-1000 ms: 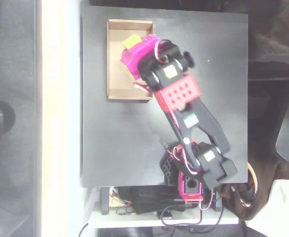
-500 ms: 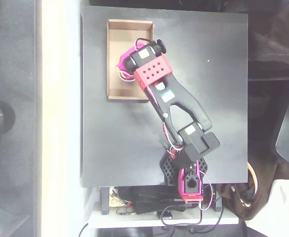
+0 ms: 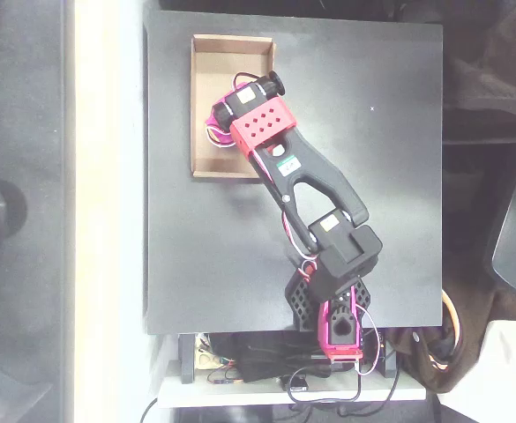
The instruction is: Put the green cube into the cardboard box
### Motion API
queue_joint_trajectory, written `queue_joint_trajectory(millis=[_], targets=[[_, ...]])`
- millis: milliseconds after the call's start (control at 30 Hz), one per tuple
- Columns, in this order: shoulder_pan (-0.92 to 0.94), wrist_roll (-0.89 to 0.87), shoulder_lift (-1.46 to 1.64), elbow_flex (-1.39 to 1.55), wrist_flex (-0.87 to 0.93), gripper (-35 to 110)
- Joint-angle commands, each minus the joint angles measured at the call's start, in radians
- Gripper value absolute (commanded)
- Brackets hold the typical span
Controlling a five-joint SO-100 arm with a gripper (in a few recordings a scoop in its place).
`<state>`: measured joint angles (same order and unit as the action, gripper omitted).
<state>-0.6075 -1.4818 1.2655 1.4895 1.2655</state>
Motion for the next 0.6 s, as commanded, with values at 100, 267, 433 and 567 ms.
queue_joint_trajectory(millis=[100,267,433,567], targets=[[-0.017,-0.012,0.005,-0.025,-0.006,16],[-0.017,-0.012,0.005,-0.025,-0.006,16],[-0.017,-0.011,0.003,-0.025,-0.006,17],[-0.017,-0.011,0.003,-0.025,-0.006,24]])
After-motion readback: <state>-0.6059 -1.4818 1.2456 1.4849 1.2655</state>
